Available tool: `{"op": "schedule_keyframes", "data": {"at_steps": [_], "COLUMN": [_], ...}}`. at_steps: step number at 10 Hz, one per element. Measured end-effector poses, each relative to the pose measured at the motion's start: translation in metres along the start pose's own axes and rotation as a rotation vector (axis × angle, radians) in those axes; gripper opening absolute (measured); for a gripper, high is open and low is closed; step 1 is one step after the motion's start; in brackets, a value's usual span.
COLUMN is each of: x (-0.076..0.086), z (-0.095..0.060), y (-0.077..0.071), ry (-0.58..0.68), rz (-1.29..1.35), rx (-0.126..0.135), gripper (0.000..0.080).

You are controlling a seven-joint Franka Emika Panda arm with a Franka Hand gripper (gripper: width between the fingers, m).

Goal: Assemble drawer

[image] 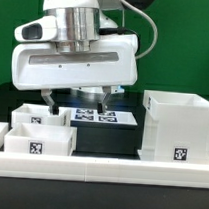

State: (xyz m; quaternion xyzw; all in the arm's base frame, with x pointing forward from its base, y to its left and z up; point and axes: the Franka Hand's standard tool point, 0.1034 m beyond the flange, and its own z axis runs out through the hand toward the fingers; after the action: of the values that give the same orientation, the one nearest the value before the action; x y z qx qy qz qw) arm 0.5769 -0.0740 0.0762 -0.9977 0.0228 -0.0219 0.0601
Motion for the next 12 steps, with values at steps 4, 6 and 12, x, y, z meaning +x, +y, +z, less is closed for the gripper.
{"op": "schedule_keyframes", "data": {"at_steps": [4,6,12], "x": [-0.006,-0.01,-0.027], "z": [0.038,0.05,0.068], "y": [0.015,0.019,0.024], "ry": [0.018,0.014,0.002], "rz": [0.005,0.009,0.005], "rx": [-0.031,-0.037,-0.048], "gripper": [0.0649,0.0649,0.0619]}}
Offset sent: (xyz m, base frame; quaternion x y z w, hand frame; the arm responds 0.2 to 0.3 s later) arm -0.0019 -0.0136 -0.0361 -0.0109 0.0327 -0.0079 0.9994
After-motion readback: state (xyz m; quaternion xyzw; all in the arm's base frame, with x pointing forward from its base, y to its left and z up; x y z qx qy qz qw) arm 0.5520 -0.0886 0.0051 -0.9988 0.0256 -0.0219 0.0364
